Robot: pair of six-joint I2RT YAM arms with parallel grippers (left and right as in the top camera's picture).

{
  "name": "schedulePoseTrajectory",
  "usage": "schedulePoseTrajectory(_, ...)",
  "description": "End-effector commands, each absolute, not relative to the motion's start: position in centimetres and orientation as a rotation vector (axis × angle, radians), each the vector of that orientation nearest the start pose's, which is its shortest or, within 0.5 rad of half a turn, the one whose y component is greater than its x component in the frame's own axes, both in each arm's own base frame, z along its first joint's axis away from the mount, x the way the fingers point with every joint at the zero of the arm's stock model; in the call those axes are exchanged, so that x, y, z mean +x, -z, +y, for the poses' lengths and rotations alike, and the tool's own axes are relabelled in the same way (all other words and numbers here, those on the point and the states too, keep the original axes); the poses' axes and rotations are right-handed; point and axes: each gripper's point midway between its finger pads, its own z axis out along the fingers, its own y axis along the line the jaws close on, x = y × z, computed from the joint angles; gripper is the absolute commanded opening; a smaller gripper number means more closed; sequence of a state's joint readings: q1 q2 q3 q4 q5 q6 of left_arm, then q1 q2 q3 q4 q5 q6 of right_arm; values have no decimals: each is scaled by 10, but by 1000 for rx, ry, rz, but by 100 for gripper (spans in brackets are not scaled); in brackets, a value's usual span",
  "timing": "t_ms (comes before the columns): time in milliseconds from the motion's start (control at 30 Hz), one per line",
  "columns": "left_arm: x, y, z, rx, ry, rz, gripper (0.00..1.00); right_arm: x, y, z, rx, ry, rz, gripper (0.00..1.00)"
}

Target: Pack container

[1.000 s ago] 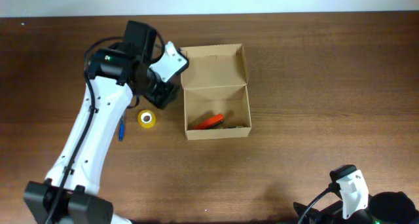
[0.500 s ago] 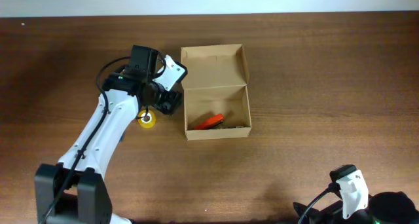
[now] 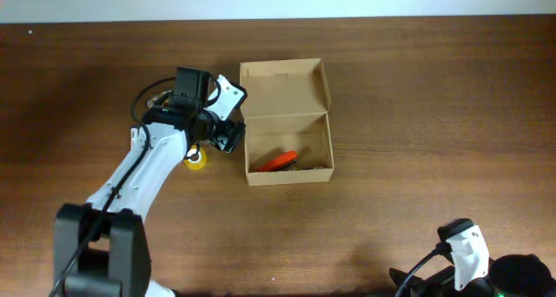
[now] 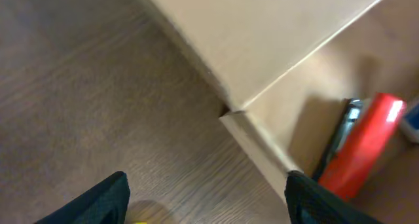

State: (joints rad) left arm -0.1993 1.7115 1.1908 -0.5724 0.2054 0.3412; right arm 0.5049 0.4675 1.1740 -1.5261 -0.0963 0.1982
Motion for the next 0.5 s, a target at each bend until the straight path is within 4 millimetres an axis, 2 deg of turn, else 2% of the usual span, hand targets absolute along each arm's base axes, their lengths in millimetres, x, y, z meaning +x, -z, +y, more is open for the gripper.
schedulePoseTrajectory(0, 394, -66, -101, 695, 175, 2618, 75, 78, -257, 63, -434, -445, 2394, 99)
schedulePoseTrajectory(200, 392, -63, -88, 605, 180, 2665, 75, 78, -257, 63, -434, -445, 2394, 99)
schedulePoseTrajectory(467, 368, -47, -53, 486, 183, 2804, 74, 78, -257, 63, -434, -445, 2394, 99)
